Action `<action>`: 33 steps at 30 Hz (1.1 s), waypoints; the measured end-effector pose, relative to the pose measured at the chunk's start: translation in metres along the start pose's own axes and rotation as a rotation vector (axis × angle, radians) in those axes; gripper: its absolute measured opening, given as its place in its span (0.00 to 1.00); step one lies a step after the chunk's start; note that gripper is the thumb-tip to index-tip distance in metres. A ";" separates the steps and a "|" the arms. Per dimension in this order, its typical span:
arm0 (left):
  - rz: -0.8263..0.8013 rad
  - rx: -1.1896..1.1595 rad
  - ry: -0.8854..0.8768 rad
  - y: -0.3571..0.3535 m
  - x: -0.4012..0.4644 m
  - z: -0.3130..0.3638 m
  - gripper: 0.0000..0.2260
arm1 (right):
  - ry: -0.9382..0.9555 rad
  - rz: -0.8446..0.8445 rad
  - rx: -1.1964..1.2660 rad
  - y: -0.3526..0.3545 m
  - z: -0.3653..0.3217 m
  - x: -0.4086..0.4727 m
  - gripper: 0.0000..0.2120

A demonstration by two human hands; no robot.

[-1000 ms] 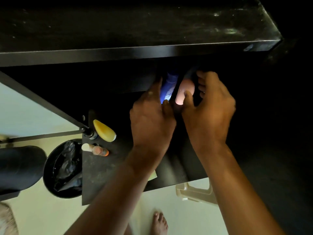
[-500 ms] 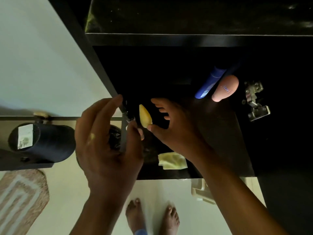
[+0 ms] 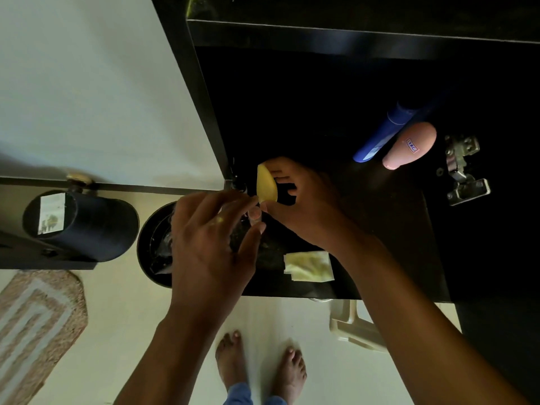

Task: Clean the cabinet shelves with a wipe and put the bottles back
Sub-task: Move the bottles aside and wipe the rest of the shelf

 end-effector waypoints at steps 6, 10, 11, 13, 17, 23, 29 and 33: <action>0.002 0.036 -0.022 -0.007 0.010 -0.003 0.14 | 0.013 -0.003 -0.045 -0.004 0.002 0.001 0.24; -0.032 0.035 -0.024 -0.011 0.015 -0.006 0.14 | 0.010 0.019 -0.063 -0.004 0.004 0.000 0.22; -0.032 0.034 -0.030 -0.011 0.016 -0.005 0.14 | 0.008 0.026 -0.066 -0.004 0.005 0.000 0.22; -0.022 0.033 -0.049 -0.011 0.019 -0.004 0.12 | 0.007 0.046 -0.079 -0.004 0.005 -0.002 0.22; 0.026 0.017 -0.111 -0.006 0.023 0.012 0.11 | -0.017 0.184 -0.114 0.014 0.007 -0.018 0.22; 0.022 -0.112 -0.241 -0.016 0.036 0.067 0.09 | -0.192 0.512 -0.146 0.076 0.029 -0.075 0.19; -0.135 -0.260 -0.190 -0.076 0.049 0.119 0.09 | -0.349 0.731 -0.227 0.124 0.052 -0.122 0.19; -0.216 -0.302 -0.173 -0.120 0.056 0.147 0.09 | -0.405 0.814 -0.254 0.145 0.065 -0.131 0.21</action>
Point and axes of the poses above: each hand's wrist, its own x-axis towards the middle knuckle, its own y-axis out of the back of the hand, z = x × y, the point moved 9 cm from there along x, towards the middle knuckle, and after that the axes turned 9 degrees about y, right-handed, at the moved point
